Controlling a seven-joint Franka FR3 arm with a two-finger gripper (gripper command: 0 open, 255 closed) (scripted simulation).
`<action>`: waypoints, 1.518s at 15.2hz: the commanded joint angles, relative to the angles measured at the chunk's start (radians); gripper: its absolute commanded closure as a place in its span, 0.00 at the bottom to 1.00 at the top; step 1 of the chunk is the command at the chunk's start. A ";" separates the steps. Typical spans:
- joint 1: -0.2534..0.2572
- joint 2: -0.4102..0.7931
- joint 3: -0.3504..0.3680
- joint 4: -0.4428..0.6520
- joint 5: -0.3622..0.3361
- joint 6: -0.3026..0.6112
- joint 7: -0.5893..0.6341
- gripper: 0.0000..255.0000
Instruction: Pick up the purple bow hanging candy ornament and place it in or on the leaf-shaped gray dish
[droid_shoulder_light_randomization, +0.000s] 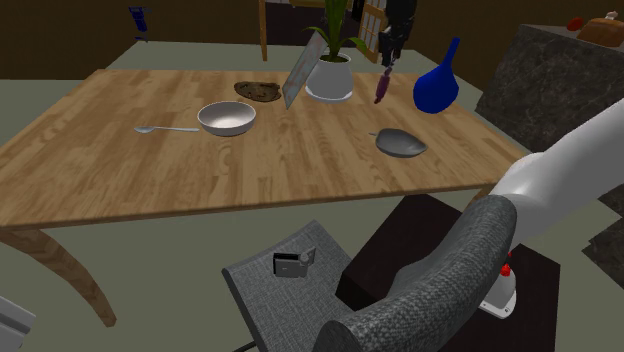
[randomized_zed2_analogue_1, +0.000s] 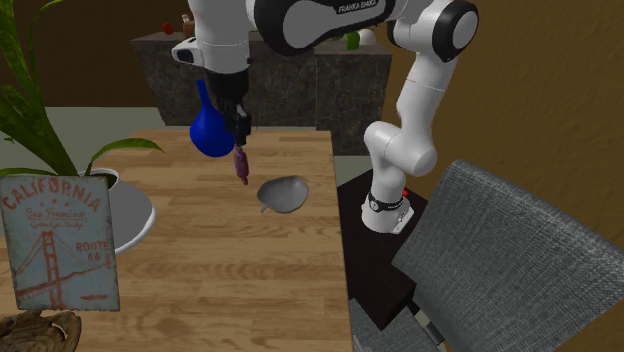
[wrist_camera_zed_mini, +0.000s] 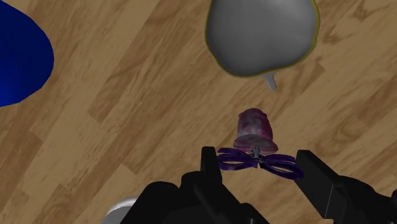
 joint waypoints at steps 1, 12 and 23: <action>-0.004 -0.070 -0.002 -0.043 -0.006 -0.025 -0.010 1.00; -0.014 -0.304 -0.001 -0.218 -0.025 -0.083 -0.023 1.00; -0.016 -0.333 -0.012 -0.386 -0.036 0.054 0.005 1.00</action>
